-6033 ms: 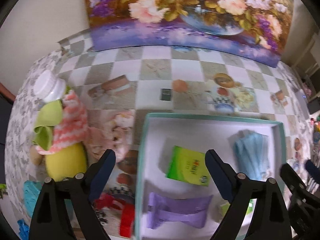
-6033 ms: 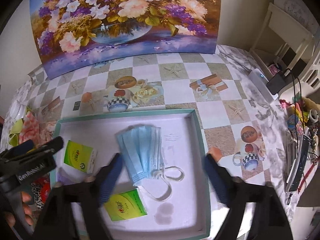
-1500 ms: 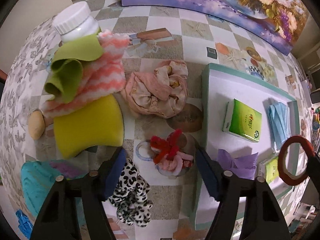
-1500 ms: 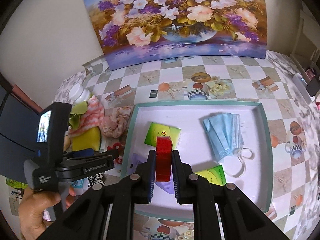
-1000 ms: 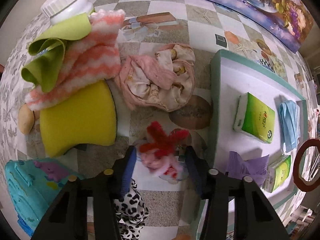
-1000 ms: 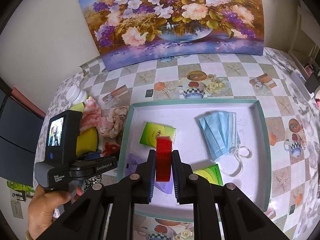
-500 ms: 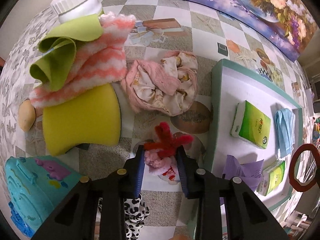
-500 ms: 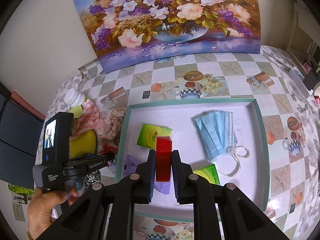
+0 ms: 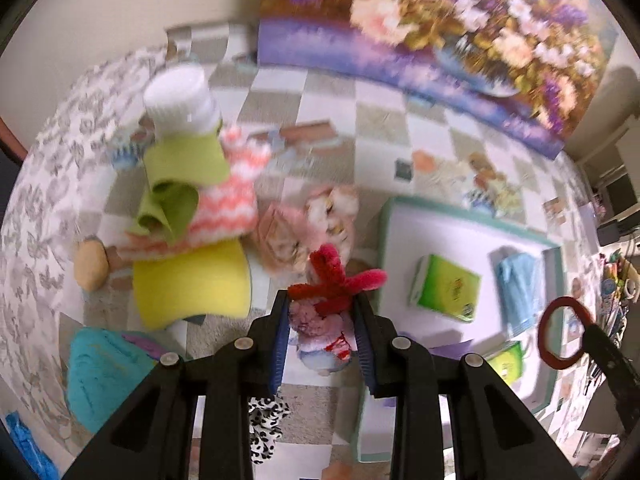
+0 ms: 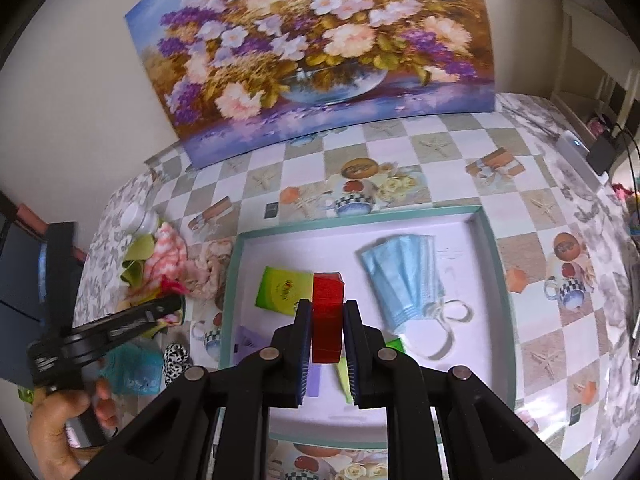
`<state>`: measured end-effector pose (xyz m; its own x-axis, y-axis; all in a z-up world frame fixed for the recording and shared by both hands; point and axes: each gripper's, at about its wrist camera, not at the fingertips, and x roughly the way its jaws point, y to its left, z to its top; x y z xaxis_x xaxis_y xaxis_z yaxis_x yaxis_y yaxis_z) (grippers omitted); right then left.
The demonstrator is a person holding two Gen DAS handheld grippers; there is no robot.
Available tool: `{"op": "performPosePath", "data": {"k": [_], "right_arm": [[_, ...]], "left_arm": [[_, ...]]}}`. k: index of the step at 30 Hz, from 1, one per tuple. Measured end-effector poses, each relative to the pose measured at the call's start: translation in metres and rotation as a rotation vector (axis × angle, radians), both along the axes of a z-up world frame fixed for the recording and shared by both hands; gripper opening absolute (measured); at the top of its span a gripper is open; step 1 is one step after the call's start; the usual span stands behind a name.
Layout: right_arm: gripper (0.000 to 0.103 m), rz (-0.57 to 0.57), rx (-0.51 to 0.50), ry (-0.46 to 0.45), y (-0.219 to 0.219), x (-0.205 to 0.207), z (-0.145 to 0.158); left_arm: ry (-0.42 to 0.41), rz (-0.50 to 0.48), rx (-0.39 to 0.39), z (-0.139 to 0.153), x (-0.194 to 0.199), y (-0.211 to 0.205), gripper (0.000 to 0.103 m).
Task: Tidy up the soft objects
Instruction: 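Carry the tape roll and pink plush over the white tray and open both tools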
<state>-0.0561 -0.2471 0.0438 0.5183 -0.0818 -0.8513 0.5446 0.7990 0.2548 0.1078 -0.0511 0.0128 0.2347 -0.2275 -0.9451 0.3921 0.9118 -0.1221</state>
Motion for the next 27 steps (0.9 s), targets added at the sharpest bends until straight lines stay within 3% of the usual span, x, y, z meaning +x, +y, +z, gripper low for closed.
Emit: {"op": "performPosePath", "data": {"k": [9,17,27], "right_arm": [[0.016,-0.166,-0.047,0.069,-0.048,-0.028,-0.009],[0.016,-0.252,-0.057,0.149,-0.082,-0.049,-0.027],[0.017,-0.246,-0.067,0.222,-0.089,-0.046,-0.047]], "left_arm": [[-0.046,-0.087,-0.042,0.017,-0.025,-0.044,0.032],[-0.013,-0.221,-0.004,-0.003,-0.055,-0.101,0.032],[0.033,-0.336,0.054,-0.037,-0.083,-0.145,0.032]]}}
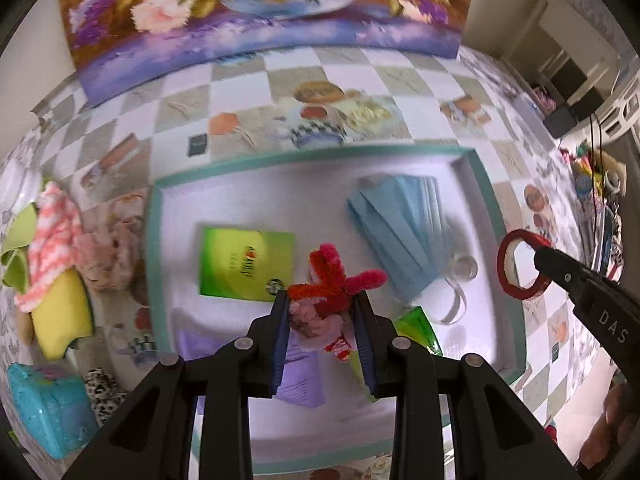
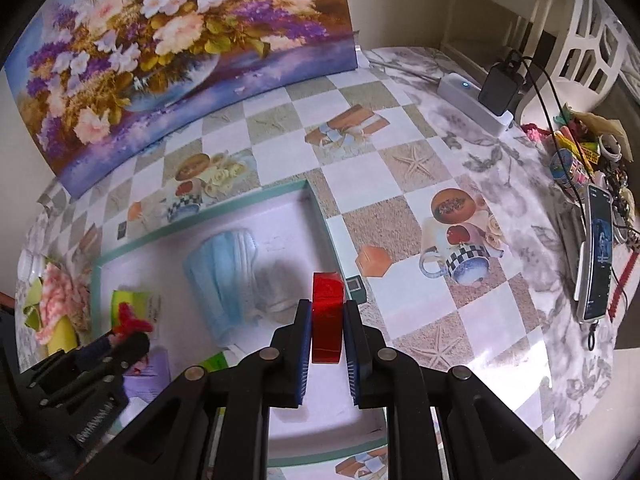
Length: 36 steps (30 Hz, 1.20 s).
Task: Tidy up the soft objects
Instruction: 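Carry the tape roll and pink plush over the white tray and open both tools, then move both empty tools back from the tray to the pile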
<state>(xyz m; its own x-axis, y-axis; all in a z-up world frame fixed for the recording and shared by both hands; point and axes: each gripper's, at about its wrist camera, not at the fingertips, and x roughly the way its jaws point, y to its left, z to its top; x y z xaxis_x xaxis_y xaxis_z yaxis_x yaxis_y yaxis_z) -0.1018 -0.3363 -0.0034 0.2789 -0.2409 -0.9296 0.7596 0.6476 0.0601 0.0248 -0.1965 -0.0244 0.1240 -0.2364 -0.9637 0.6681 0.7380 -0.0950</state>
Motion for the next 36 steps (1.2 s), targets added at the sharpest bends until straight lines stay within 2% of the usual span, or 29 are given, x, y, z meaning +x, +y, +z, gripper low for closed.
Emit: {"op": "performPosePath", "data": {"k": [8,14,17,19,27,31,33,35,36], "right_arm": [[0.017,0.016,-0.009,0.041,0.001,0.007,-0.010],[0.017,0.022,-0.007,0.058,0.001,0.010,-0.016],[0.017,0.025,-0.004,0.063,0.002,0.011,-0.018],[0.017,0.029,-0.003,0.067,0.002,0.012,-0.019],[0.017,0.045,0.002,0.089,0.005,0.017,-0.022],[0.018,0.076,0.057,0.038,0.011,0.022,-0.020],[0.024,0.097,0.106,-0.016,0.015,0.025,-0.017],[0.039,0.108,0.107,-0.033,0.019,0.028,-0.013],[0.041,0.113,0.090,-0.029,0.022,0.029,-0.010]], "left_arm": [[0.027,0.013,0.012,-0.019,0.002,-0.004,0.032],[0.040,0.020,0.008,-0.021,0.003,-0.004,0.032],[0.046,0.025,0.000,-0.018,0.004,-0.005,0.037],[0.051,0.027,-0.009,-0.015,0.005,-0.003,0.047],[0.051,0.059,-0.018,-0.002,0.013,0.006,0.050],[0.056,0.083,-0.023,0.002,0.019,0.013,0.053],[0.061,0.096,-0.027,0.003,0.023,0.017,0.059],[0.063,0.109,-0.031,0.004,0.026,0.021,0.059],[0.063,0.117,-0.033,0.005,0.027,0.023,0.059]]}}
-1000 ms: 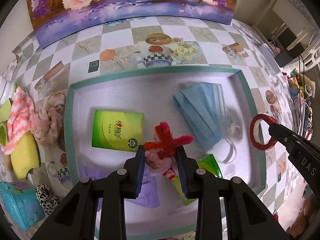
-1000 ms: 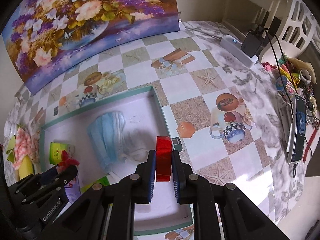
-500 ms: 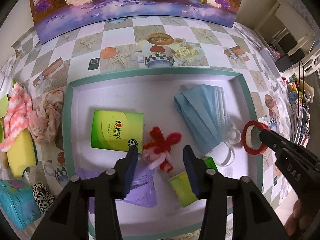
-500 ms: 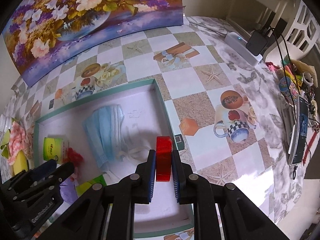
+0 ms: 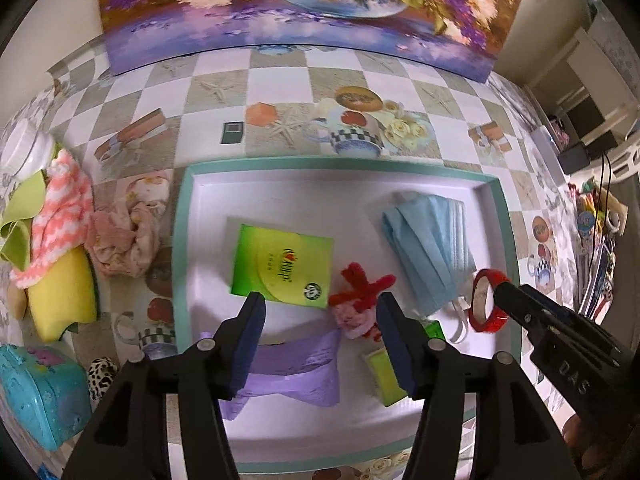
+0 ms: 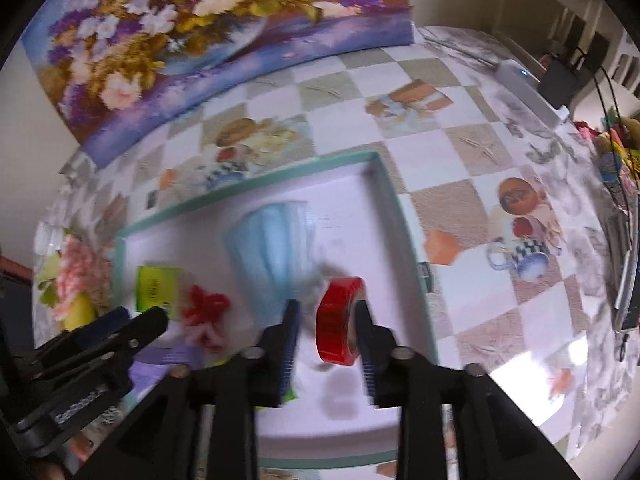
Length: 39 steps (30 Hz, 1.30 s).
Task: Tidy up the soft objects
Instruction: 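Move both empty tools back from the tray to the pile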
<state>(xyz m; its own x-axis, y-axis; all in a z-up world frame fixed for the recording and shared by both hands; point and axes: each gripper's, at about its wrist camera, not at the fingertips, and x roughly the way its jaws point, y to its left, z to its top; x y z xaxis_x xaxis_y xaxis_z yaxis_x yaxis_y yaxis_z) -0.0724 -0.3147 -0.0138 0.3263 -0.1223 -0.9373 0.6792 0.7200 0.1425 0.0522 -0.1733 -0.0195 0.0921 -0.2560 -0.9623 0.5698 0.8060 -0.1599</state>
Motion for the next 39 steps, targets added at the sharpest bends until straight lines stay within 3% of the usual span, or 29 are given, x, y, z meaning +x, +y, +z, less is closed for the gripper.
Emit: {"op": "performPosePath", "data": {"k": [8,10,13,19,32,39], "right_arm": [[0.041,0.000,-0.043,-0.018,0.003,0.000,0.019],[0.042,0.004,-0.057,-0.024,0.005,0.000,0.024],[0.078,0.004,-0.083,-0.018,0.009,0.001,0.027],[0.103,0.034,-0.142,0.044,0.018,0.008,0.019],[0.103,0.086,-0.171,0.065,0.037,0.020,0.021],[0.103,0.124,-0.146,-0.005,0.060,0.031,0.035]], "left_arm": [[-0.009,0.059,-0.012,0.011,0.014,0.018,0.060],[-0.023,0.068,-0.005,0.014,0.018,0.022,0.072],[-0.055,0.103,0.009,0.016,0.025,0.032,0.085],[-0.092,0.168,0.050,0.013,0.039,0.051,0.092],[-0.108,0.187,0.090,0.016,0.053,0.079,0.092],[-0.118,0.178,0.104,0.023,0.057,0.094,0.092]]}}
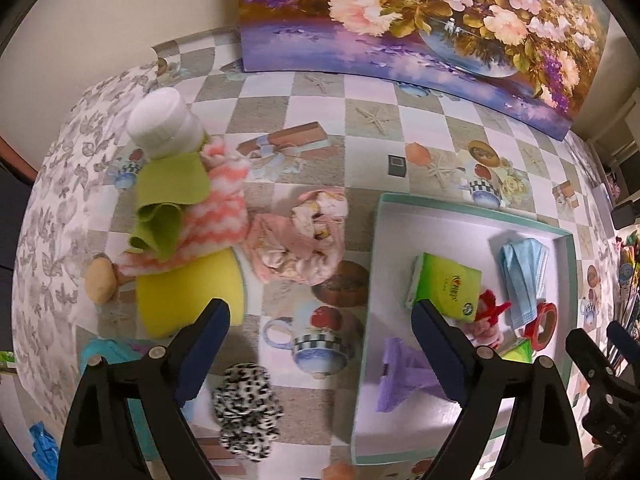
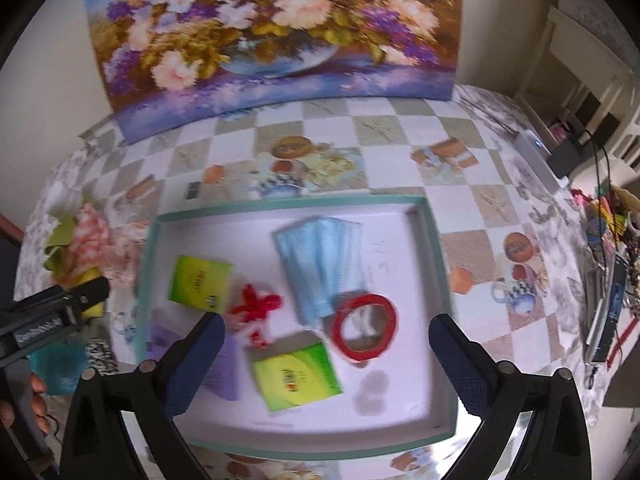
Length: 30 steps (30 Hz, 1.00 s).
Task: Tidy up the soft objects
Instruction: 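Move both empty tools back from the tray to the pile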
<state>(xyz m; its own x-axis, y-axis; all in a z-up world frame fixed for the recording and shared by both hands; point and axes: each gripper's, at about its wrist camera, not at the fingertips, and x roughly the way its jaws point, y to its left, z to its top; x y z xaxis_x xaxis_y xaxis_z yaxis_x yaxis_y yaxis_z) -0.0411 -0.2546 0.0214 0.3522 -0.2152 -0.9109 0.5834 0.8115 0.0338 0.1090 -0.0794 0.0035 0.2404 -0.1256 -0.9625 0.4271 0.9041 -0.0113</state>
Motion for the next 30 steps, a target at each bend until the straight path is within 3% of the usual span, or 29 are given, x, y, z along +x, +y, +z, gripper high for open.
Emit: {"op": "performPosePath", "data": {"k": [13,30], "right_arm": [[0.103,0.150,0.011,-0.042,0.065,0.028,0.010],[0.103,0.362,0.057,0.002,0.151,0.066,-0.016]], "left_arm": [[-0.066,0.056,0.024,0.024,0.009,0.057,0.092],[-0.059,0.260,0.037,0.020,0.031,0.153,0.092]]}}
